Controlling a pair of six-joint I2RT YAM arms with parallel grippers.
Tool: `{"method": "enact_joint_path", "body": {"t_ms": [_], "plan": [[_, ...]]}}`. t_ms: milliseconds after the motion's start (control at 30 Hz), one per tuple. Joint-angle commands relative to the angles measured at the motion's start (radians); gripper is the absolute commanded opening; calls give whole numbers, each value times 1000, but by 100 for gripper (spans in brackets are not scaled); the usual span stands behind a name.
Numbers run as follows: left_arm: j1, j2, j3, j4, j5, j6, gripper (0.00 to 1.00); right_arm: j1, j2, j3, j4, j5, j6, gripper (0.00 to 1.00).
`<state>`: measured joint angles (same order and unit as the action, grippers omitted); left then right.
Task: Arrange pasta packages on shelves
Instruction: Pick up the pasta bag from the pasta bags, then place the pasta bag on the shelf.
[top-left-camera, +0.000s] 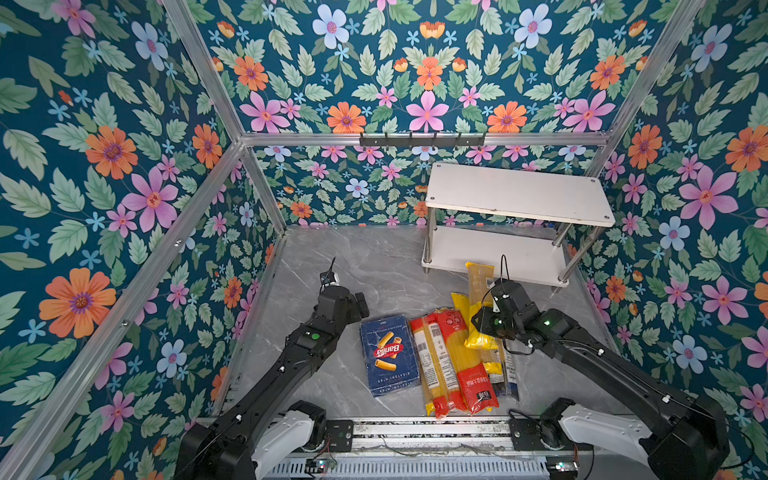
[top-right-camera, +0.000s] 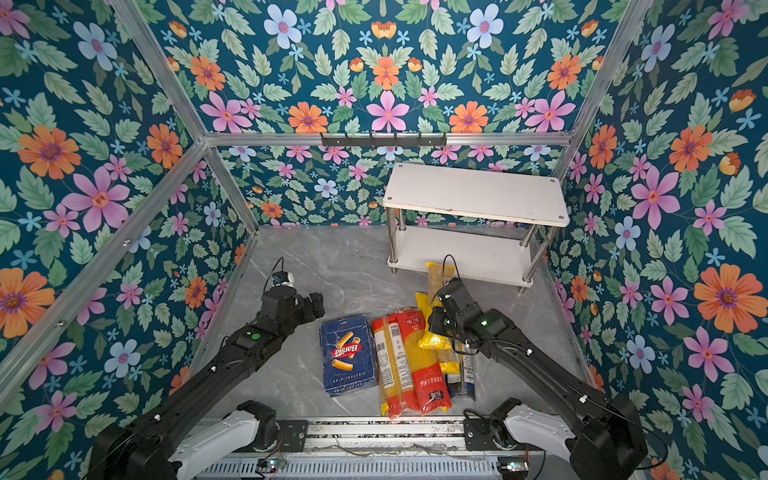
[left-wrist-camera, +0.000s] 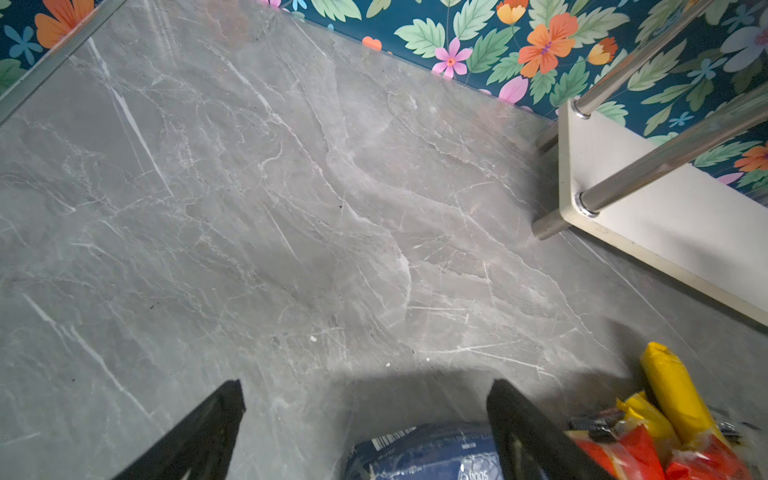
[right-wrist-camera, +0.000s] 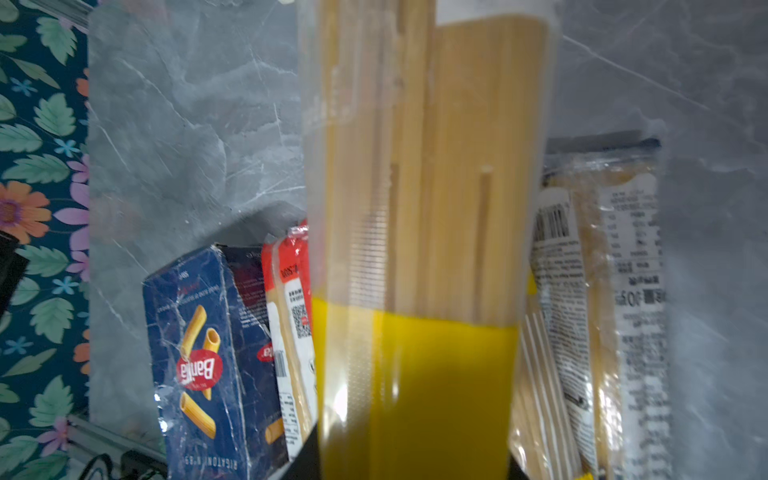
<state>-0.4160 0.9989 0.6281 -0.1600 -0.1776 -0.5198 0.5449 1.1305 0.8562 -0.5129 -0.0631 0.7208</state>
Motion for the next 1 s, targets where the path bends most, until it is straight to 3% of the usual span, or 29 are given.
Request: {"method": "enact_joint_path", "body": {"t_ms": [0, 700, 967], "plan": [[1, 2, 4, 32, 16, 3, 95, -59, 34, 13, 232, -139, -31, 27], [2, 109, 90, 78, 13, 50, 94, -251, 415, 98, 726, -404, 38, 28], [2, 166, 156, 60, 12, 82, 94, -280, 514, 185, 757, -433, 27, 29]]}}
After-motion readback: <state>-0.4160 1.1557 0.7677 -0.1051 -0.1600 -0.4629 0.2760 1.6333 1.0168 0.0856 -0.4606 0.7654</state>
